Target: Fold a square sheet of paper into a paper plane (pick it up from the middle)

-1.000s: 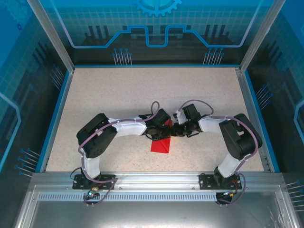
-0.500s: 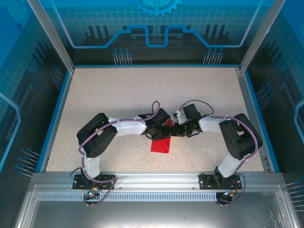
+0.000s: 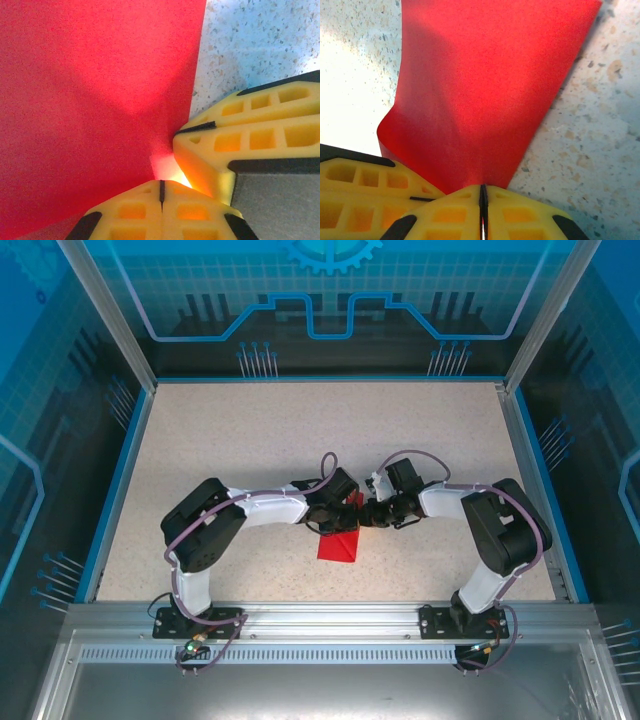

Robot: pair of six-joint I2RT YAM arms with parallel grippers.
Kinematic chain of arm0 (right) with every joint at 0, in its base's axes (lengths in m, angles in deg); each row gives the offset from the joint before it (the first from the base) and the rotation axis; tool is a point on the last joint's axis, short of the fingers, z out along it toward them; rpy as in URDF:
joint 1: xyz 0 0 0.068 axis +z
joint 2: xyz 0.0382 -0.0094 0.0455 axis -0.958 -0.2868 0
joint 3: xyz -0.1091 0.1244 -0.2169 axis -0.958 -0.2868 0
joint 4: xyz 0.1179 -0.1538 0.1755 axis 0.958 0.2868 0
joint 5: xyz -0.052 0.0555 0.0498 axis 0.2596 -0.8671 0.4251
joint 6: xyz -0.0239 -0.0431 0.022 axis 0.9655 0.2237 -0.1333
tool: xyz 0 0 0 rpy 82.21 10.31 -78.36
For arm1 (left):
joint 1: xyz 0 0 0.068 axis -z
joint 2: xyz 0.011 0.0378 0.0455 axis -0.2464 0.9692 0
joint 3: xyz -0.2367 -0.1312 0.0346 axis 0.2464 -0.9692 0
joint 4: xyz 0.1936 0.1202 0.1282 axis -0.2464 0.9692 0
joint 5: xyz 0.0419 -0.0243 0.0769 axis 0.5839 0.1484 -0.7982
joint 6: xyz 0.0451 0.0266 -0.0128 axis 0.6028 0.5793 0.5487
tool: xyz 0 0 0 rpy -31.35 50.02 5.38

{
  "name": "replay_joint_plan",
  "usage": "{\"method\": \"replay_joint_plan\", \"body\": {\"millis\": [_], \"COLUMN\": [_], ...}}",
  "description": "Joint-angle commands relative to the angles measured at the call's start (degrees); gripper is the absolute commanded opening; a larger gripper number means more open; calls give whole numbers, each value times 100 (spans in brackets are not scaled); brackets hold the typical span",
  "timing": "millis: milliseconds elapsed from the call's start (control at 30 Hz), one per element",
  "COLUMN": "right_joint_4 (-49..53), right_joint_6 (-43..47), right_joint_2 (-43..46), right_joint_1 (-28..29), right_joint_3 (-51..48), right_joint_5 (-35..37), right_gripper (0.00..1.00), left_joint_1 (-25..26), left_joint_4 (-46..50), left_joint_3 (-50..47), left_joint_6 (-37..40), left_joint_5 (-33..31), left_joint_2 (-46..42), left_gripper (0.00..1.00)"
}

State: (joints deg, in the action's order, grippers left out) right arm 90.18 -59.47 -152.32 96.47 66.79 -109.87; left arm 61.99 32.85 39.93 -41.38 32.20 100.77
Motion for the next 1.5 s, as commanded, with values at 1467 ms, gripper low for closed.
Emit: {"method": "replay_joint_plan", "body": {"millis": [1467], "right_joint_4": [-355], "right_joint_6": [-685], "right_joint_2": [125], "right_joint_1": [-478], "right_joint_3": [-153], "right_joint_5": [-774], "right_gripper": [10], "left_joint_1": [-105], "left_joint_4": [-244], "left_joint_3": [-322], "left_joint_6": [-66], "left_joint_5": [-237], "left_joint_2": [229], "left_gripper": [2]}}
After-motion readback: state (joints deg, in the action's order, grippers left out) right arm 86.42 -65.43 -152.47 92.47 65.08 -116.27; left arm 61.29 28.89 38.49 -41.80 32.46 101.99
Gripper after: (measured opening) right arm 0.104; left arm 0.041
